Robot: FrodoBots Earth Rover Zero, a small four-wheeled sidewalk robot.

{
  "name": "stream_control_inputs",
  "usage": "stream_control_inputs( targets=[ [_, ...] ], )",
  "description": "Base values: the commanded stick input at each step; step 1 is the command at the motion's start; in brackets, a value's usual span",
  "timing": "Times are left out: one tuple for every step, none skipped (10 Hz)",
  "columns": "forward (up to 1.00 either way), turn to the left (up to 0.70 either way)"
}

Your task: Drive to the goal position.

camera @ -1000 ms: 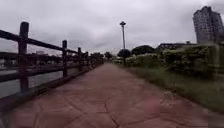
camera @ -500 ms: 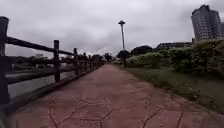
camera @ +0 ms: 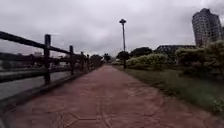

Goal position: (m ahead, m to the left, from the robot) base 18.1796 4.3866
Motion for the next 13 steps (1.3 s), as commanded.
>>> stream_control_inputs(
  targets=[
    [1.0, 0.0],
    [1.0, 0.0],
    [1.0, 0.0],
    [1.0, 0.0],
    [1.0, 0.0],
    [1.0, 0.0],
    [1.0, 0.0],
    [1.0, 0.0],
    [1.0, 0.0],
    [1.0, 0.0],
    [1.0, 0.0],
    [1.0, 0.0],
    [1.0, 0.0]
  ],
)
